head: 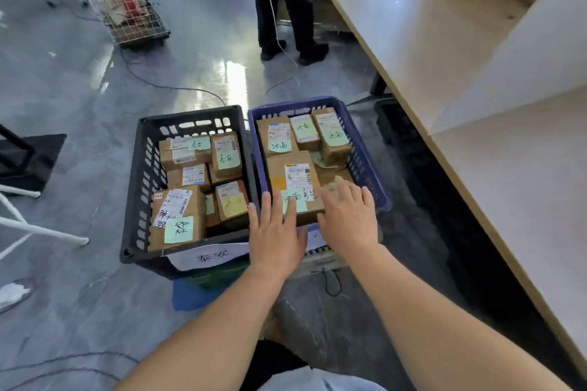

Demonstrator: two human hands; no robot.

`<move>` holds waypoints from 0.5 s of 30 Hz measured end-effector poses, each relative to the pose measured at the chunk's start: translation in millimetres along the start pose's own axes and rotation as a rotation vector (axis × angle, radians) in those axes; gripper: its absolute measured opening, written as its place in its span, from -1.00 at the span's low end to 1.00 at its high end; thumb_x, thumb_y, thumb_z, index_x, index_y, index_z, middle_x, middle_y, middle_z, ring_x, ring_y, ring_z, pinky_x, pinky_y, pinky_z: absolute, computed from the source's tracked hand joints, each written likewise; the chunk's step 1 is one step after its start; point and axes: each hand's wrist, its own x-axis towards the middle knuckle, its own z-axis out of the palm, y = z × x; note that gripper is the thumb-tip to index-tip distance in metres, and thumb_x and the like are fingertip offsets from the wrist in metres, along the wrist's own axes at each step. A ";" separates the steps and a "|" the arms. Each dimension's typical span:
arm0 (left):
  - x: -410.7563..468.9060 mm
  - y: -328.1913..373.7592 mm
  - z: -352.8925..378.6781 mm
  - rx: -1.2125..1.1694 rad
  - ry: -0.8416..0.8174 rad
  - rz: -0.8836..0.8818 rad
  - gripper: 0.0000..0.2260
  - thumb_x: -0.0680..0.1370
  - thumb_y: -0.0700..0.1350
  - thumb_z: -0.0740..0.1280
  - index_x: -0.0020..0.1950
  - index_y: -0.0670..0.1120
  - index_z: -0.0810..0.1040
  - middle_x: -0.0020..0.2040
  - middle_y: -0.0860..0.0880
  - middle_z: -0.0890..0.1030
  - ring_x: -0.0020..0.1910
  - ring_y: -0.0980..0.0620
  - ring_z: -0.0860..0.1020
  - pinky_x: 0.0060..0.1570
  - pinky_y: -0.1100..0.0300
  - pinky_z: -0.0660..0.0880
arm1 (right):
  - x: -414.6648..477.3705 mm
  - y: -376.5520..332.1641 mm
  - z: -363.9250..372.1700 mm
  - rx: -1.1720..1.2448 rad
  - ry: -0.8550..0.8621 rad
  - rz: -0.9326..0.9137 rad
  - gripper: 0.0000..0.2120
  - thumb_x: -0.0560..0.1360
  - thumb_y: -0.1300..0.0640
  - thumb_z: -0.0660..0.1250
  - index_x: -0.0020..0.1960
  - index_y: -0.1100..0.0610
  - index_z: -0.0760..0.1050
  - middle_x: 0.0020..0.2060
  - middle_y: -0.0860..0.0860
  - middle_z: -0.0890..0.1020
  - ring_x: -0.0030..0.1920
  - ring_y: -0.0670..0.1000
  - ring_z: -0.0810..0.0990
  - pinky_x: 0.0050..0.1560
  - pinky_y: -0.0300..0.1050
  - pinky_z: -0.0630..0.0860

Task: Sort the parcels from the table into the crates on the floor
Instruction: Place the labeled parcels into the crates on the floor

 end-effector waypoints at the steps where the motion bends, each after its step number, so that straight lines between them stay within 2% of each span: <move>1: -8.1 13.7 -2.0 0.016 0.010 0.028 -0.39 0.63 0.21 -0.02 0.58 0.00 -0.16 0.57 -0.11 -0.25 0.53 -0.13 -0.30 0.43 -0.15 -0.34 | -15.3 10.9 -5.8 0.004 0.017 0.026 -0.54 0.55 -0.02 0.22 0.43 -0.04 0.27 0.49 0.09 0.21 0.47 0.12 0.15 0.45 0.16 0.02; 6: -49.8 84.7 -8.5 0.056 0.029 0.169 -0.36 0.62 0.20 0.04 0.58 0.00 -0.16 0.57 -0.12 -0.26 0.53 -0.13 -0.31 0.40 -0.13 -0.40 | -96.5 70.0 -27.8 0.006 0.091 0.181 -0.55 0.55 -0.03 0.24 0.41 -0.02 0.29 0.51 0.11 0.17 0.49 0.14 0.10 0.46 0.17 -0.01; 11: -89.3 144.5 -9.3 0.090 0.063 0.308 -0.38 0.63 0.21 0.00 0.58 -0.01 -0.15 0.57 -0.14 -0.23 0.54 -0.15 -0.27 0.44 -0.15 -0.31 | -167.8 115.8 -39.7 -0.020 0.127 0.319 -0.49 0.55 -0.07 0.23 0.46 -0.03 0.22 0.52 0.11 0.13 0.50 0.14 0.06 0.46 0.16 -0.03; 15: -108.6 183.9 -11.7 0.099 0.086 0.403 -0.38 0.63 0.23 -0.06 0.57 0.00 -0.22 0.57 -0.13 -0.26 0.53 -0.13 -0.30 0.42 -0.13 -0.37 | -209.2 142.9 -48.1 -0.035 0.158 0.438 -0.41 0.55 -0.11 0.21 0.51 -0.05 0.09 0.53 0.12 0.09 0.51 0.16 0.03 0.47 0.17 -0.04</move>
